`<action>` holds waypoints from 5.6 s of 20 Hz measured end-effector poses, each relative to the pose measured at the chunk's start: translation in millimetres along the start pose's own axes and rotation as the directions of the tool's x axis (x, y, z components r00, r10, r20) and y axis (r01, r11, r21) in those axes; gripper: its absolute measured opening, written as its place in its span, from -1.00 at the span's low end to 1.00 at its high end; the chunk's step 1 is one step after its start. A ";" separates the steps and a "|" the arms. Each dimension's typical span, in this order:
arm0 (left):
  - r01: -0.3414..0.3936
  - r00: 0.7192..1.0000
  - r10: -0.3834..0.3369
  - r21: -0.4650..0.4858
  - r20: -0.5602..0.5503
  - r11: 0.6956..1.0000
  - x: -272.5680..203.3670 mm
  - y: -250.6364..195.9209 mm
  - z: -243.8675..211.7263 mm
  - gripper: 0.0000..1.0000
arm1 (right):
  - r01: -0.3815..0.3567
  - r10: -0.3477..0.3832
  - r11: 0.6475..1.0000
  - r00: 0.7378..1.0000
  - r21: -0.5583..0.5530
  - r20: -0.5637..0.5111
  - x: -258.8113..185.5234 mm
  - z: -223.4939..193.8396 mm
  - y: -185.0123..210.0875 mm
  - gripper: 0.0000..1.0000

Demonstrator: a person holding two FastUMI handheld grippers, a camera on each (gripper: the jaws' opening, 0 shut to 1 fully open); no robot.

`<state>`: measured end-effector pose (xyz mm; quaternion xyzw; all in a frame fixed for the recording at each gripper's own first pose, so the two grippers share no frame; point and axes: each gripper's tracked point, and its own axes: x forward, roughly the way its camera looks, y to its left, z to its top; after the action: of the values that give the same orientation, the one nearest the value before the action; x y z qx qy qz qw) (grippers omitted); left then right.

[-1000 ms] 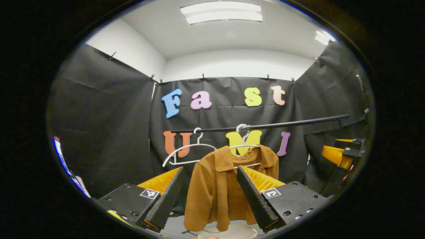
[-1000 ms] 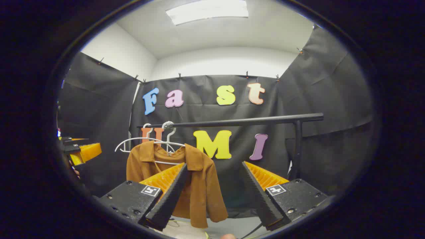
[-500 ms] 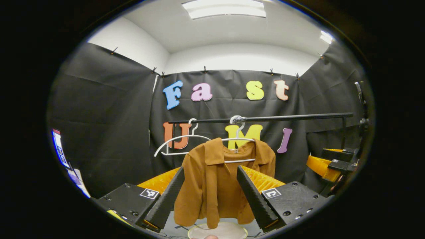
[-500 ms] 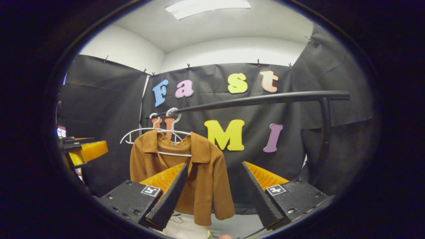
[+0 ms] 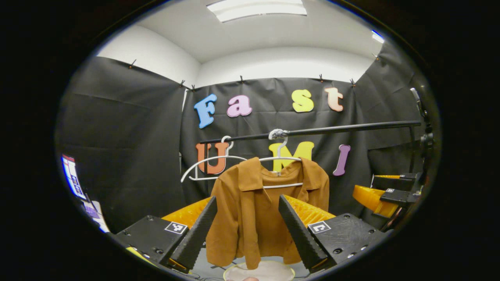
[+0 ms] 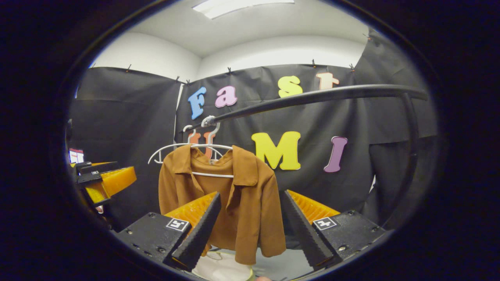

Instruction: Grasp the clothes on the hanger with both hands and then place them into the laundry hamper below.

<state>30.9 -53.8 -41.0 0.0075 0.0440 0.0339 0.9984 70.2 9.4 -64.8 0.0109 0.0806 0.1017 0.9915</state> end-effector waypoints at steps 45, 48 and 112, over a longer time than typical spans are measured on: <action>-0.011 0.974 -0.054 -0.285 -0.218 0.958 223.2 1.0 -101.8 0.12 | 0.019 0.059 0.806 0.992 0.592 -0.113 231.9 -66.8 14.9 0.58; -0.033 0.970 -0.038 -0.286 -0.240 0.958 218.4 11.9 -106.9 -0.58 | 0.051 0.039 0.787 0.991 0.615 -0.132 224.7 -76.5 0.2 -0.09; 0.104 0.927 -0.268 -0.508 -0.262 0.855 207.1 137.6 -120.4 -0.97 | -0.132 0.362 0.366 0.932 0.921 -0.010 267.6 -96.7 -94.6 -0.87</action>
<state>216.9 99.1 -176.5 -0.2529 0.1976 -0.0533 0.9456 332.1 -28.2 -206.0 0.5482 0.2248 0.1902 0.7828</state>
